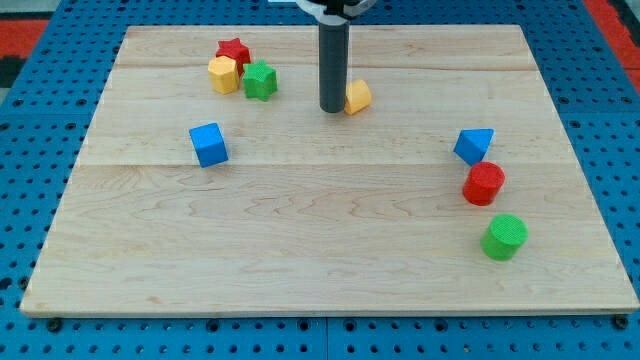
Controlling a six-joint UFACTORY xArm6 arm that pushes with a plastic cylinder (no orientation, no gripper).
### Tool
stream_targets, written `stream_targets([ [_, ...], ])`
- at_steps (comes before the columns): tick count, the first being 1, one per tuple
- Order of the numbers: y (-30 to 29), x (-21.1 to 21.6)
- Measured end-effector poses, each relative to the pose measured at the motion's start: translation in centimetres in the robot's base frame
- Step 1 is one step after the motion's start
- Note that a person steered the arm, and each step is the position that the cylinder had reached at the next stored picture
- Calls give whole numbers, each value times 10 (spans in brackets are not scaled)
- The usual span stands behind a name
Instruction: Push the yellow heart above the blue triangle
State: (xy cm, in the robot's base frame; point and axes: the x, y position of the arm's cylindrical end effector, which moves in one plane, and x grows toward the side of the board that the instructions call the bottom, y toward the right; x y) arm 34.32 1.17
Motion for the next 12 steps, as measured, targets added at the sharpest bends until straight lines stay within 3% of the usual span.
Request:
stream_targets([
  [1,-19,-13],
  [2,8,-16],
  [3,83,-16],
  [4,117,-14],
  [5,103,-57],
  [7,173,-13],
  [8,147,-32],
  [10,-37,-27],
  [11,-114,16],
  [12,-206,26],
])
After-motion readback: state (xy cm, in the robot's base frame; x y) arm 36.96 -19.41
